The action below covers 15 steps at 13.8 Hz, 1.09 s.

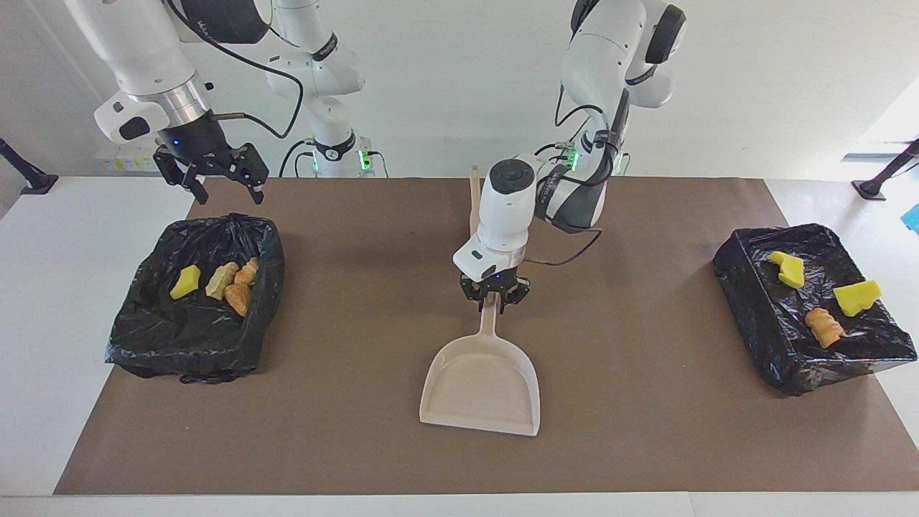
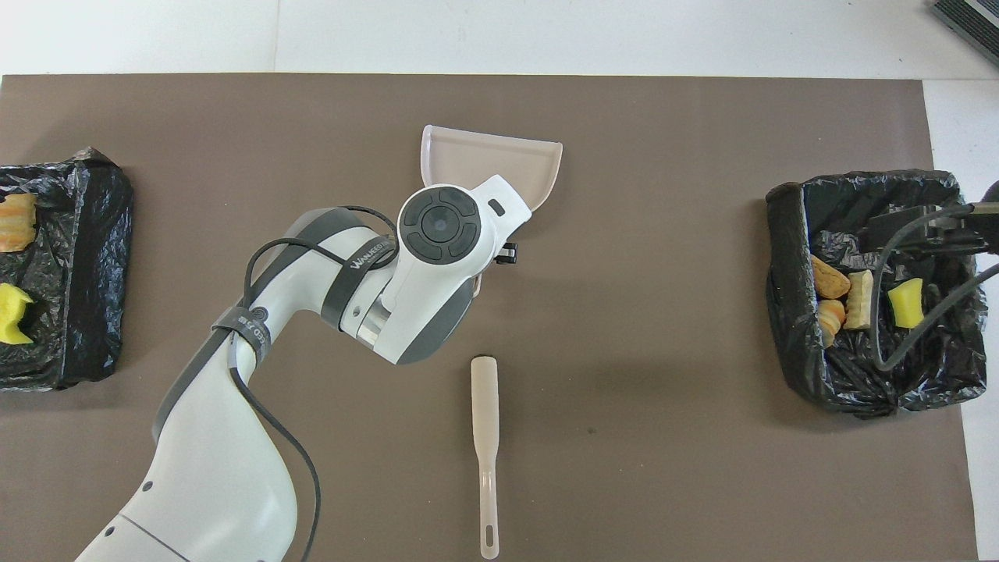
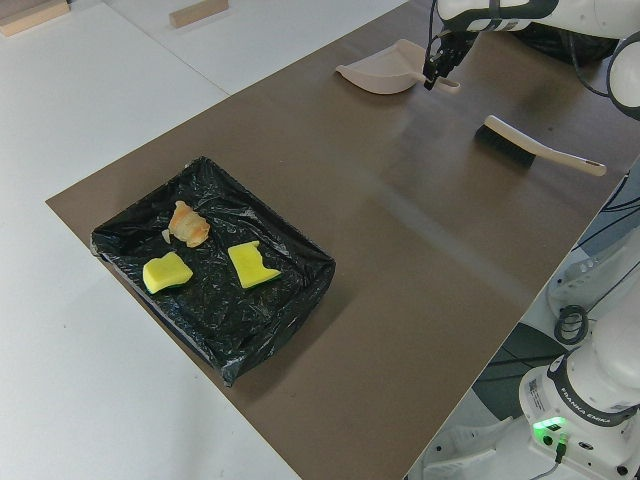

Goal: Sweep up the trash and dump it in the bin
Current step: 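Lower the dustpan onto the table and open the left gripper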

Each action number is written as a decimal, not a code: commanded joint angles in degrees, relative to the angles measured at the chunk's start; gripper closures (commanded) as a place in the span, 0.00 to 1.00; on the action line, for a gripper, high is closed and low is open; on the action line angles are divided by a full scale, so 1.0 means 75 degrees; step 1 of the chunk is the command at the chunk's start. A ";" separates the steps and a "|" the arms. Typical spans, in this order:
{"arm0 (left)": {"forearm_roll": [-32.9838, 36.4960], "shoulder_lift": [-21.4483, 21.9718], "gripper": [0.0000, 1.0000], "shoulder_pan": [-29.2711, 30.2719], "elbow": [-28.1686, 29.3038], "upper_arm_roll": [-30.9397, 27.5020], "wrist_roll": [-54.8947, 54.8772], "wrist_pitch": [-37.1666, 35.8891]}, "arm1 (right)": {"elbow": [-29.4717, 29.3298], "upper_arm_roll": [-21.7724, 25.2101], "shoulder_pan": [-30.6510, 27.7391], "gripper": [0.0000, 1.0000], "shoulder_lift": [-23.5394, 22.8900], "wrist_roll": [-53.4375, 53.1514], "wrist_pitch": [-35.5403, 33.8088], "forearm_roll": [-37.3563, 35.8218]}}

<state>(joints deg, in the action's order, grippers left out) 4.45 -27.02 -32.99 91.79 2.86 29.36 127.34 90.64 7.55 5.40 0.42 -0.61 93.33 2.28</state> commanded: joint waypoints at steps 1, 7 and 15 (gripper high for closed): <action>0.0039 0.0554 0.00 0.0155 0.0008 -0.0018 0.0129 -0.0582 | -0.0027 0.0001 -0.0040 0.00 0.0026 0.0105 -0.0128 0.0130; -0.0043 0.1058 0.00 0.1395 -0.0109 -0.0006 -0.0360 -0.1426 | -0.0039 0.0001 -0.0029 0.00 0.0026 0.0105 -0.0128 0.0142; -0.0605 0.2662 0.00 0.3563 0.0100 -0.0030 -0.3925 -0.3301 | -0.0027 0.0001 -0.0029 0.00 0.0026 0.0105 -0.0128 0.0130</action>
<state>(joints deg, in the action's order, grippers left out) 0.99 -11.93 -9.14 90.26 2.10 3.38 105.53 90.64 7.55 5.40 0.42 -0.61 93.33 2.28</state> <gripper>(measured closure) 0.000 0.000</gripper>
